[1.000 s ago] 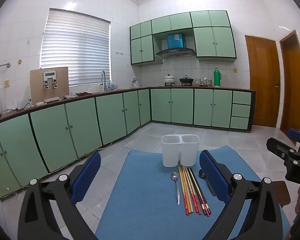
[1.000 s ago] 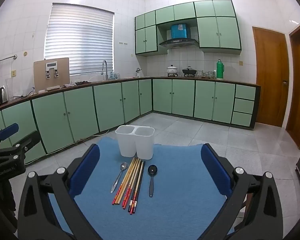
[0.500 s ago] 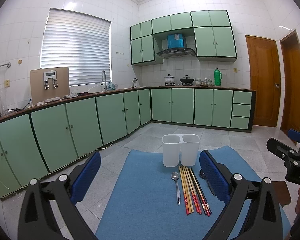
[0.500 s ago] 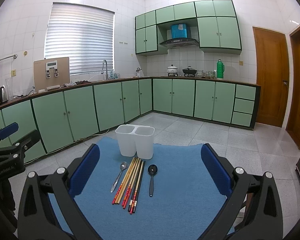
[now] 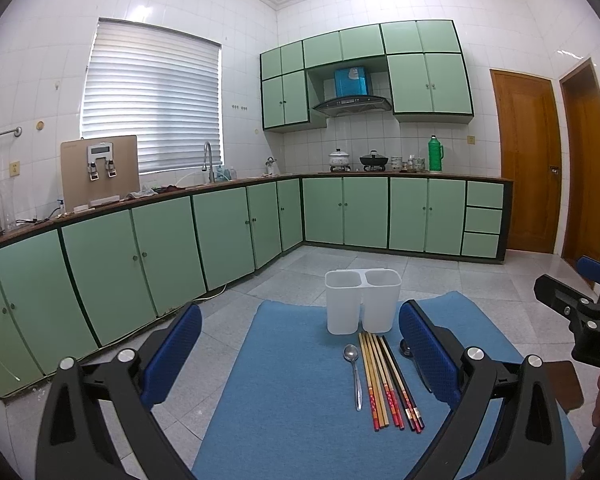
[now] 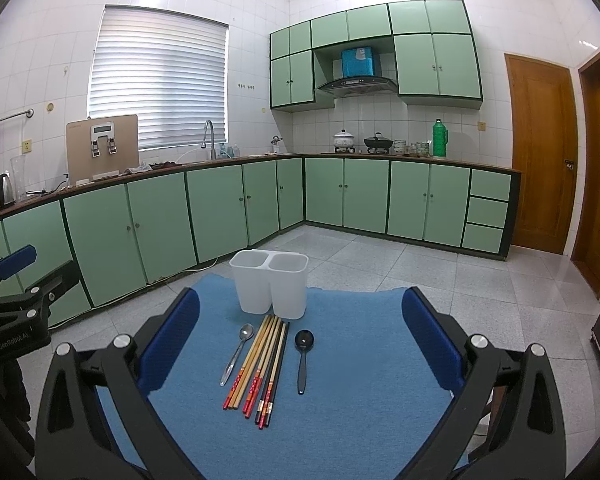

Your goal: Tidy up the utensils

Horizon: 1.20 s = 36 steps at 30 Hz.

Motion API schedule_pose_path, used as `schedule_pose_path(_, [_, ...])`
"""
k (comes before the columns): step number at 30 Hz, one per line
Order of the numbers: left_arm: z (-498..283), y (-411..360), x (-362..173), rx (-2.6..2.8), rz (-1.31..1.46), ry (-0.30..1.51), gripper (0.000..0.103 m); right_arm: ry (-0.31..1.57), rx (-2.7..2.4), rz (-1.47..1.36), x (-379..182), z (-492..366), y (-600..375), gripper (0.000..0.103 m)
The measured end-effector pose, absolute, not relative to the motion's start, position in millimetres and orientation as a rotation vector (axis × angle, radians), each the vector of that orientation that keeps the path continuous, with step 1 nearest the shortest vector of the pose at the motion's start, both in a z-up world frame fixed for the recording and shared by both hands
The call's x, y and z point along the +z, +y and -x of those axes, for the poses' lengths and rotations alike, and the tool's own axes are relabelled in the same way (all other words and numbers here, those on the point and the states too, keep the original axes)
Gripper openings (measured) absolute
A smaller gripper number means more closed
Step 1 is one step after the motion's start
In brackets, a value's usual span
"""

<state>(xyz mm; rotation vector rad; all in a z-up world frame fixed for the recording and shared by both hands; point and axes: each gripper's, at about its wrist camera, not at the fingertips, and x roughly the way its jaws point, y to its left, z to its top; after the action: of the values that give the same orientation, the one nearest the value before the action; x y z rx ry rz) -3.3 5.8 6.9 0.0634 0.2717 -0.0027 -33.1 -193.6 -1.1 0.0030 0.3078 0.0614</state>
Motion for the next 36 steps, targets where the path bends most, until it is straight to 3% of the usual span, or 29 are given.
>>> schedule_pose_path(36, [-8, 3, 3, 0.005, -0.067, 0.282, 0.097, 0.321, 0.060, -0.003, -8, 25, -197, 0.098])
